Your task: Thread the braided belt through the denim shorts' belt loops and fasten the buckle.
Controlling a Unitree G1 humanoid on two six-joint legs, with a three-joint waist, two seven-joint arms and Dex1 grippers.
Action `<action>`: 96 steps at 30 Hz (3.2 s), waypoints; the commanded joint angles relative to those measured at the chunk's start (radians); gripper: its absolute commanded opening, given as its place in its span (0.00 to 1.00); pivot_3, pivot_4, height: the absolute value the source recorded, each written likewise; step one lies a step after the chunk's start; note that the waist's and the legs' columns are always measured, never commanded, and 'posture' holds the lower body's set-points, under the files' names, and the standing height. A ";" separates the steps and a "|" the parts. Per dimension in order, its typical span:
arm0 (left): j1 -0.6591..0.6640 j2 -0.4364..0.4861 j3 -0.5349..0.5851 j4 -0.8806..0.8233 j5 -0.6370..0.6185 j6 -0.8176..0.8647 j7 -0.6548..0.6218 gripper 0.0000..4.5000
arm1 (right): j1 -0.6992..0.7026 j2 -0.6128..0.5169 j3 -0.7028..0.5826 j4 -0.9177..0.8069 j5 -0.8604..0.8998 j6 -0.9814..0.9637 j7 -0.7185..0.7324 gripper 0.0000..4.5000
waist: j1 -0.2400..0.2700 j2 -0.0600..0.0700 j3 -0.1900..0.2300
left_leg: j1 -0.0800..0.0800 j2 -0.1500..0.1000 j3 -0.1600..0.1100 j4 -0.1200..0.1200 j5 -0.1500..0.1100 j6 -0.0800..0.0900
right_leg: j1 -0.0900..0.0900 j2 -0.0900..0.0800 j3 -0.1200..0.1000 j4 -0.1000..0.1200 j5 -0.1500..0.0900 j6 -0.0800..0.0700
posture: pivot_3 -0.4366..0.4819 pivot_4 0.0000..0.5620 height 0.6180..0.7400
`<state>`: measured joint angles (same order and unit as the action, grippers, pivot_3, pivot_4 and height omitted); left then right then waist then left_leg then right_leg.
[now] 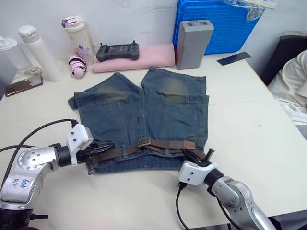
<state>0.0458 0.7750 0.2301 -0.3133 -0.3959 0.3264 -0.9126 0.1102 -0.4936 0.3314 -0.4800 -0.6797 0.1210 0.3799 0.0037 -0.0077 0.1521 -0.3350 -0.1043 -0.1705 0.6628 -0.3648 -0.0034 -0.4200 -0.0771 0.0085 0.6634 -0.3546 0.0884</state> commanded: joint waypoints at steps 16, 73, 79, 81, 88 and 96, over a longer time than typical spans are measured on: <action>0.189 -0.036 0.139 0.004 0.070 -0.151 0.081 1.00 | -0.080 0.117 0.069 0.166 -0.093 -0.004 -0.078 0.00 | -0.006 -0.004 -0.003 | 0.013 0.010 0.001 -0.004 -0.003 -0.006 | 0.010 0.010 0.001 -0.004 0.001 -0.006 | 0.48 0.27 0.89; 0.040 0.050 0.023 0.073 0.149 -0.221 0.005 1.00 | 0.109 0.188 0.069 0.050 -0.194 0.050 -0.144 0.01 | -0.003 -0.001 -0.001 | 0.013 0.014 0.002 -0.006 -0.009 -0.007 | 0.009 0.015 0.002 -0.006 0.001 -0.007 | 0.48 0.27 0.89; 0.019 0.046 0.005 0.106 0.190 -0.232 0.037 1.00 | 0.106 0.189 0.067 0.054 -0.190 0.049 -0.137 0.01 | -0.004 -0.001 -0.001 | 0.014 0.015 0.002 -0.006 -0.009 -0.007 | 0.009 0.016 0.002 -0.006 0.000 -0.007 | 0.48 0.27 0.89; 0.018 0.057 -0.002 0.112 0.208 -0.241 0.039 1.00 | 0.103 0.187 0.066 0.057 -0.187 0.047 -0.135 0.01 | -0.004 -0.001 -0.001 | 0.014 0.014 0.002 -0.006 -0.009 -0.007 | 0.009 0.016 0.002 -0.006 0.001 -0.007 | 0.48 0.27 0.89; -0.013 0.034 -0.017 0.106 0.242 -0.253 0.089 0.80 | 0.089 0.185 0.062 0.065 -0.182 0.044 -0.130 0.00 | -0.005 -0.001 -0.001 | 0.014 0.014 0.002 -0.006 -0.009 -0.007 | 0.009 0.016 0.002 -0.005 0.001 -0.007 | 0.48 0.27 0.89; 0.106 0.027 -0.066 0.051 0.419 -0.348 0.175 0.25 | 0.078 0.184 0.062 0.076 -0.169 0.048 -0.112 0.00 | -0.006 -0.001 -0.001 | 0.014 0.014 0.002 -0.006 -0.009 -0.007 | 0.009 0.016 0.003 -0.005 0.001 -0.007 | 0.48 0.27 0.89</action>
<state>0.1276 0.8029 0.1722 -0.2512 -0.0425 0.0085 -0.7818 0.1750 -0.3041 0.3875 -0.4401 -0.8579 0.1542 0.2392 -0.0020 -0.0091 0.1513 -0.3207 -0.0898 -0.1684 0.6567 -0.3738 -0.0108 -0.4111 -0.0611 0.0117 0.6582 -0.3541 0.0809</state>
